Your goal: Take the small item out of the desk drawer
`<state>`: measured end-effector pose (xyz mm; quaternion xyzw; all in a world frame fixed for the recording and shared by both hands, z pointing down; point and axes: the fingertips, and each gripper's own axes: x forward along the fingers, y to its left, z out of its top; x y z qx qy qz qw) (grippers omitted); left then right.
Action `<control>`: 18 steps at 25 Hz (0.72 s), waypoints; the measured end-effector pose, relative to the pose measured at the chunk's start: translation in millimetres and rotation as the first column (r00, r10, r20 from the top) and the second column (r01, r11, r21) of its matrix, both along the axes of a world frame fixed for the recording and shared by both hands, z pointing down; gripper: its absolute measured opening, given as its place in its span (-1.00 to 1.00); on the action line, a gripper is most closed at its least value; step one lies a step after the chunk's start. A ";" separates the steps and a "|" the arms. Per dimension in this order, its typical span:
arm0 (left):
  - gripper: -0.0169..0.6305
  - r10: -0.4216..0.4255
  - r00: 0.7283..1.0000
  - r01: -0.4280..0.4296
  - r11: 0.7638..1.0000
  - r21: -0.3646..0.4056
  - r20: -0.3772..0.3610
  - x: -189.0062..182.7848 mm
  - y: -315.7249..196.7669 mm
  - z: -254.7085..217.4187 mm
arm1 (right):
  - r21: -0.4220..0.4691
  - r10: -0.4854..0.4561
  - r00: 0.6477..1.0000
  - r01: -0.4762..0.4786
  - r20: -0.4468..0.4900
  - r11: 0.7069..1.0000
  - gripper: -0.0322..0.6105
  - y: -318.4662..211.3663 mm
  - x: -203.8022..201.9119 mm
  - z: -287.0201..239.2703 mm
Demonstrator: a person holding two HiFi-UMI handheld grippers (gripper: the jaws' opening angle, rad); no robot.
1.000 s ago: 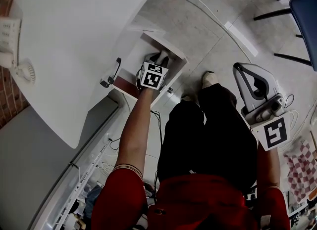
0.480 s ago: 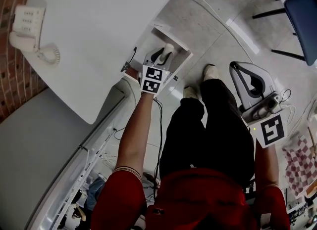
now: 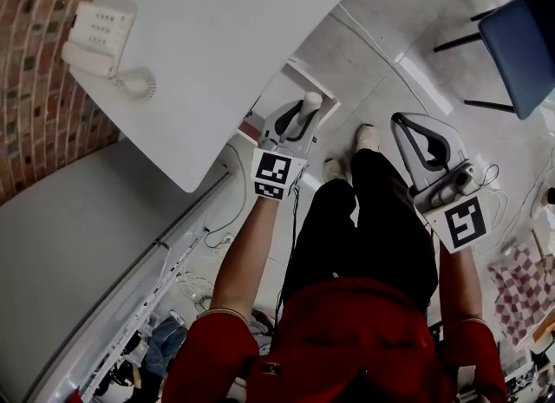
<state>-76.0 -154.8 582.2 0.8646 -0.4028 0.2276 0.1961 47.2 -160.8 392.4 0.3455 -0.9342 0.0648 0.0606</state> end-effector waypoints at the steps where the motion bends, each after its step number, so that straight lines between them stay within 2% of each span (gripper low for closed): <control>1: -0.54 -0.011 1.000 0.011 1.000 0.021 -0.023 0.8 0.1 -17.6 | 0.002 -0.006 1.000 0.006 0.002 1.000 -0.87 0.6 -2.5 -6.7; 4: -0.54 -0.038 0.995 0.047 0.995 0.089 -0.095 5.1 0.8 -74.9 | 0.004 -0.027 1.000 0.027 0.014 1.000 -0.87 5.7 -8.3 -27.1; 9: -0.54 -0.062 0.983 0.096 0.976 0.194 -0.175 12.7 4.7 -163.1 | 0.008 -0.056 0.997 0.056 0.049 0.998 -0.87 16.2 -10.4 -63.1; 13: -0.54 -0.070 0.970 0.134 0.953 0.272 -0.233 11.1 9.7 -224.2 | 0.029 -0.077 0.995 0.076 0.061 0.997 -0.87 23.8 -13.7 -93.8; 18: -0.54 -0.085 0.945 0.200 0.913 0.355 -0.315 4.8 23.9 -289.4 | 0.061 -0.098 0.992 0.093 0.083 0.994 -0.87 39.2 -19.5 -136.1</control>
